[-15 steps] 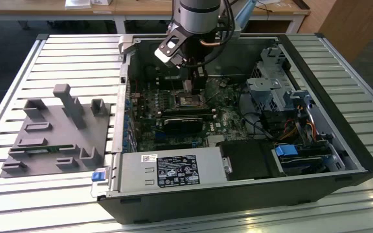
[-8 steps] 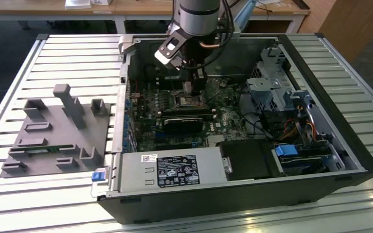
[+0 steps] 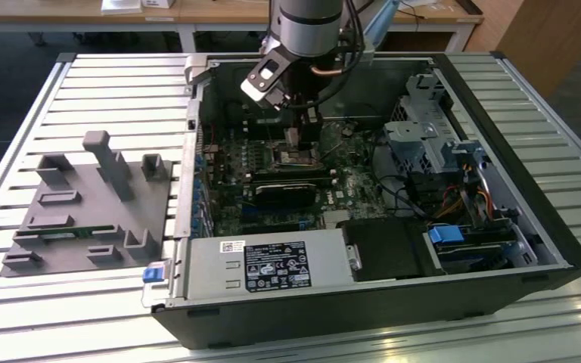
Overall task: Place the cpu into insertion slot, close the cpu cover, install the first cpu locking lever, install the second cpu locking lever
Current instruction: 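Place the cpu into insertion slot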
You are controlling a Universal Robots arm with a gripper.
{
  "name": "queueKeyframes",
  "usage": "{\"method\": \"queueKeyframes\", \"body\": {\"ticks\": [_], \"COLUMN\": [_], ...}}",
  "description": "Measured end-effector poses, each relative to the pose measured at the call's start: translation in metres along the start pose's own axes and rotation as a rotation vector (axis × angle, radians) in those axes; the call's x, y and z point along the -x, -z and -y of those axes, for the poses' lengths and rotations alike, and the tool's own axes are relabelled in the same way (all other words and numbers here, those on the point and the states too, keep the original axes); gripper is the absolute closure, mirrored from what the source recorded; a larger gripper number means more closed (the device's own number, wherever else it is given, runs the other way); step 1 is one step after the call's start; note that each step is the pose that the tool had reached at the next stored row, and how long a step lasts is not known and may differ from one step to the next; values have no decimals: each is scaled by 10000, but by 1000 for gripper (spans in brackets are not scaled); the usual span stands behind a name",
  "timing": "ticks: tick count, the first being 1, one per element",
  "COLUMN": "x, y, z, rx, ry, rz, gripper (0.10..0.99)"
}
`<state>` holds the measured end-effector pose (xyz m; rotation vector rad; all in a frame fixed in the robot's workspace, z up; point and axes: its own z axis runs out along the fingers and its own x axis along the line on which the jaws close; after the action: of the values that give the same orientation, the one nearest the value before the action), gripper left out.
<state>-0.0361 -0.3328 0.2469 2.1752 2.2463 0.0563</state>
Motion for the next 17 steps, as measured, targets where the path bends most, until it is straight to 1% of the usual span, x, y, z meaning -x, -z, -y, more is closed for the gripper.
{"method": "queueKeyframes", "body": {"ticks": [4,14,17], "x": [-2,-16,-18], "y": [-32,-206,-229], "z": [4,26,27], "rx": [1,2,2], "ry": [-87,-119,-119], "rz": [2,3,2], "gripper": [545,545,545]}}
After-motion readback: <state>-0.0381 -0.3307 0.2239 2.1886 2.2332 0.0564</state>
